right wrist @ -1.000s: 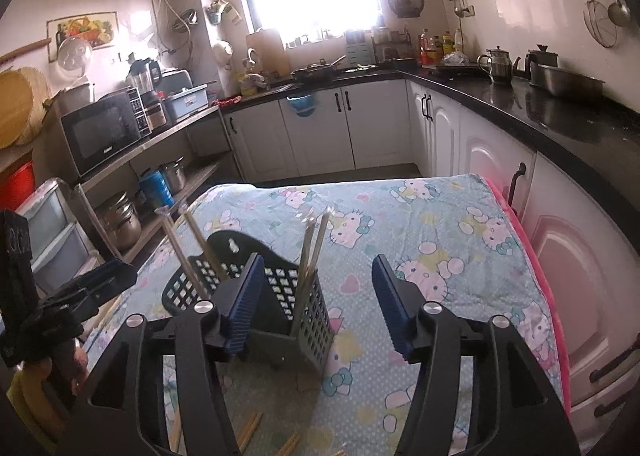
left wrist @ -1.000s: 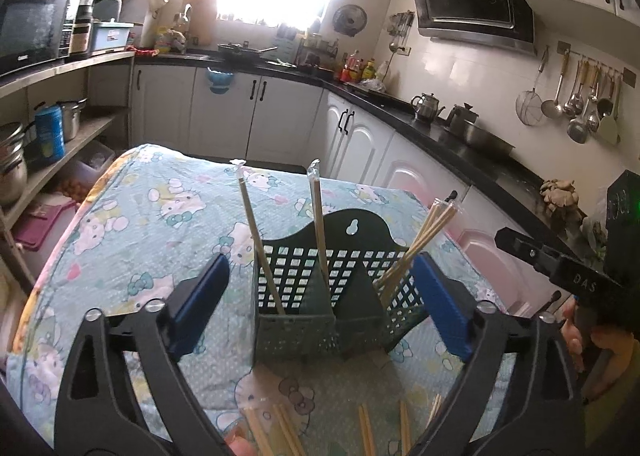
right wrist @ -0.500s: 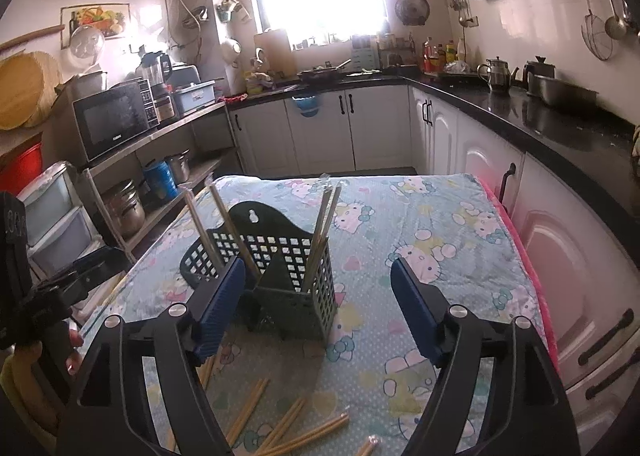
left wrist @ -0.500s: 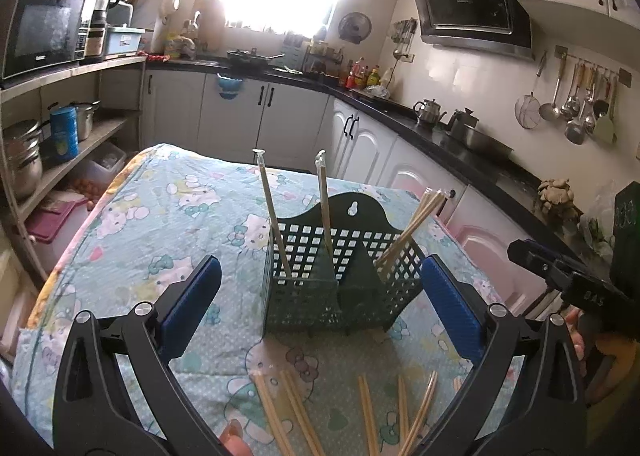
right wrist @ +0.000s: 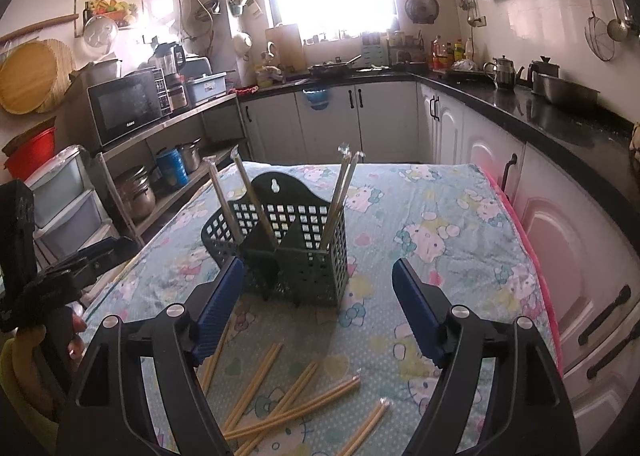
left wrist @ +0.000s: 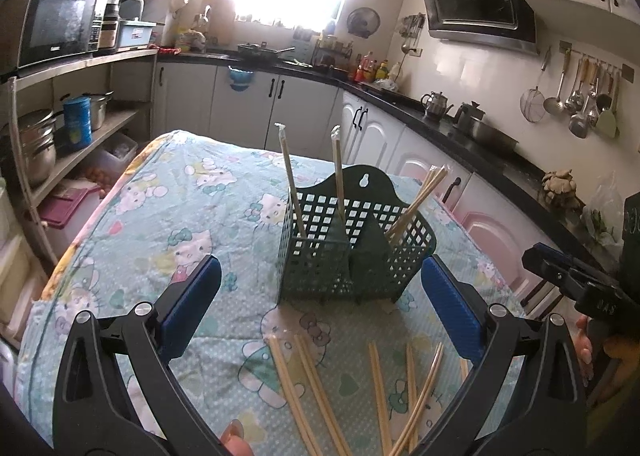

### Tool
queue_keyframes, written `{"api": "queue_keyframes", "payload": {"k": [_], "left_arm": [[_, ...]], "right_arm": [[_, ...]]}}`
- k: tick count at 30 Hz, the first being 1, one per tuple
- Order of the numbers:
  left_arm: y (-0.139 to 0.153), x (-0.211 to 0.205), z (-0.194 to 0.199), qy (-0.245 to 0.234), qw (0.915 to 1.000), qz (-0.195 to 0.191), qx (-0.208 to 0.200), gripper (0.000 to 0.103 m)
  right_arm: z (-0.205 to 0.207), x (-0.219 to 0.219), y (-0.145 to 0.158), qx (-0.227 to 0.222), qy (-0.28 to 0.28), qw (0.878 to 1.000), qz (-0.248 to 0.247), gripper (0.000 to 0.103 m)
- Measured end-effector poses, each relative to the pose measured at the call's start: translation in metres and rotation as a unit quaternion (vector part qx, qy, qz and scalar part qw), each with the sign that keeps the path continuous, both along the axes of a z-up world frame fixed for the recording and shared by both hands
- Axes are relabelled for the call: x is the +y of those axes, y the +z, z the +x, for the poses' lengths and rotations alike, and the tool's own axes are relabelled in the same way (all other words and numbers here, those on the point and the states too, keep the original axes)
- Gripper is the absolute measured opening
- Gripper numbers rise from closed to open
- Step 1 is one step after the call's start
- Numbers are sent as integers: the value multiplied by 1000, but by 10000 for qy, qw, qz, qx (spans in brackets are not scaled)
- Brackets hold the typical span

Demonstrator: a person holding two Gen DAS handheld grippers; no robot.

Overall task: Organize utensils
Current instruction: 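Move both grippers back down toward the chopsticks lying on the cloth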

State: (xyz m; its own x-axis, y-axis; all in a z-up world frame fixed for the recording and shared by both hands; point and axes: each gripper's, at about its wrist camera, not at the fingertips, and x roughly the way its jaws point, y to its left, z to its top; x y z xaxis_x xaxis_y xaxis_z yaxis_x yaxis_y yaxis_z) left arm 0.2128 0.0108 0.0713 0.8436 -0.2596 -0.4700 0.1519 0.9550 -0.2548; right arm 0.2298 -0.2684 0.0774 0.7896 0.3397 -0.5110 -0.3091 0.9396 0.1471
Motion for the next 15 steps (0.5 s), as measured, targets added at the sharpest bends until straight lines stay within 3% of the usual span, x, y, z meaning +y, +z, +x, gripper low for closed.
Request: {"api": "queue_keyframes", "payload": {"k": [15], "left_arm": [[-16, -4, -16, -100, 9998, -49, 147, 92]], "right_arm": [[-21, 0, -21, 191, 123, 9997, -122, 74]]}}
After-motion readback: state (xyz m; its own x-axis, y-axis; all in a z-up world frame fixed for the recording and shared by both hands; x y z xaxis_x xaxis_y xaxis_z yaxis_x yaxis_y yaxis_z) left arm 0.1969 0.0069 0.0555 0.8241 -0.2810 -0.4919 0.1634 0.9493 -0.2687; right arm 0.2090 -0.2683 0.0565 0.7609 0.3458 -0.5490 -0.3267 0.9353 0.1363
